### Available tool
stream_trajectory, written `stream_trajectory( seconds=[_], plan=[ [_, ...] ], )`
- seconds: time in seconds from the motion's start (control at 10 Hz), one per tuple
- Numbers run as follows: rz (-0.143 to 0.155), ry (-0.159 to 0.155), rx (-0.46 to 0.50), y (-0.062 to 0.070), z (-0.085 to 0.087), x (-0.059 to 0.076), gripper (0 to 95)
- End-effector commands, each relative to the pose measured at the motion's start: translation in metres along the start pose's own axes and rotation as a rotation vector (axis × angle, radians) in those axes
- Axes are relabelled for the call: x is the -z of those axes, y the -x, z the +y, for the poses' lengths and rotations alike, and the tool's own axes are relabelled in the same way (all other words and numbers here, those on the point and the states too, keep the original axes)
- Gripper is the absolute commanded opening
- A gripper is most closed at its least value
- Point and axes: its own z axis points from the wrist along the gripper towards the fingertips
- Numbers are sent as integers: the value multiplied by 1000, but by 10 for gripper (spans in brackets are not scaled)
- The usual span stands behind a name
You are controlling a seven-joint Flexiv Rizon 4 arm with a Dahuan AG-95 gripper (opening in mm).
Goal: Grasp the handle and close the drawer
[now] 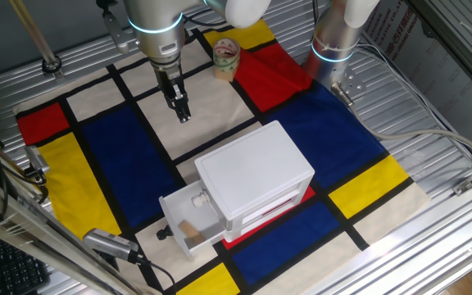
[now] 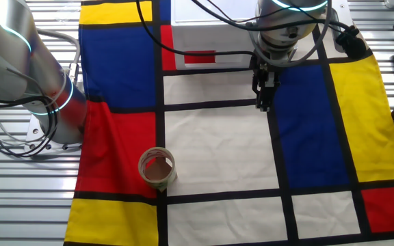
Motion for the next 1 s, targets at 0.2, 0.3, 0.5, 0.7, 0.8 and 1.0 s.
stream_trajectory(
  seconds=[0.2,0.3,0.5,0.7,0.8,1.0],
  plan=[
    [-25,0,10,0,0,1,0],
    [-25,-1,9,-1,1,2,0],
    [-23,-3,8,-1,1,3,0],
    [-23,-4,6,-1,1,3,0],
    [-24,-4,6,-1,1,3,0],
    [-25,-4,5,-1,1,3,0]
  ],
)
